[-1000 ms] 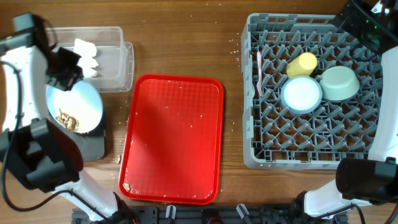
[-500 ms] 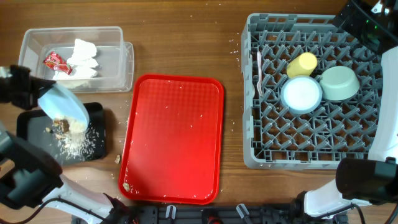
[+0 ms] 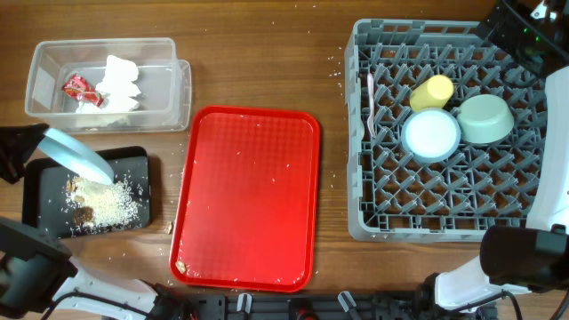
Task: Sort waste into correct bins and load items into the dishwasher rack
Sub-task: 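Tilt the plate over the black tray, then set it on the red tray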
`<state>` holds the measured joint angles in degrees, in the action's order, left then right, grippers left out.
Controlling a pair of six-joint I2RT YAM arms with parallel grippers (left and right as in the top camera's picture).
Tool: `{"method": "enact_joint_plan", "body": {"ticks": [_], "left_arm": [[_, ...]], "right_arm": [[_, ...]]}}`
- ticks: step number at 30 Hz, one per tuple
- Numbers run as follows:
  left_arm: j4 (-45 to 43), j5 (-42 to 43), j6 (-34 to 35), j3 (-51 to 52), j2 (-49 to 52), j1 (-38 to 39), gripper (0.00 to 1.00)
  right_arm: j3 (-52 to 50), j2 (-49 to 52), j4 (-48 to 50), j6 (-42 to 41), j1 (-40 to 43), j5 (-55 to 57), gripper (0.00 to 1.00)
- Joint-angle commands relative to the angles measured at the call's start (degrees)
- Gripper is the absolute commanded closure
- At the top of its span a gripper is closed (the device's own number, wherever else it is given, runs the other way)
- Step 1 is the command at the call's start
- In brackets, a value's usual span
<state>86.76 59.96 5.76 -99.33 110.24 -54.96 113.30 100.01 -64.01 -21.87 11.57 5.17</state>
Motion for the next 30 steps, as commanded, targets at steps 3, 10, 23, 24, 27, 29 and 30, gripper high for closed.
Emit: {"method": "enact_joint_plan", "body": {"ticks": [3,10,23,24,27,29,30], "left_arm": [[4.4,7.1,-7.4,0.8,-1.2,-2.4,0.96],[9.8,6.3,-15.2,0.9,-1.0,-3.3,0.96],[9.7,-3.7,-9.6,0.9,-9.2,18.1,0.96],[9.2,-4.3,-9.6,0.9,-10.0,24.7,0.96],[5.4,-7.3,-6.1,0.9,-10.0,39.3,0.96],[-0.2,-13.8,3.0,0.9,-9.9,48.9,0.96],[-2.8,-17.6,7.4,0.9,-9.9,53.0,0.96]], "right_arm": [[1.0,-0.1,0.2,-0.8,0.0,0.5,0.0],[1.0,-0.1,0.1,-0.8,0.0,0.5,0.0],[1.0,0.0,0.6,0.5,0.0,3.5,0.0],[1.0,0.0,0.6,0.5,0.0,3.5,0.0],[1.0,0.0,0.6,0.4,0.0,3.4,0.0],[1.0,0.0,1.4,-2.7,0.0,1.1,0.0],[1.0,0.0,1.7,-4.2,0.0,0.1,0.0]]}}
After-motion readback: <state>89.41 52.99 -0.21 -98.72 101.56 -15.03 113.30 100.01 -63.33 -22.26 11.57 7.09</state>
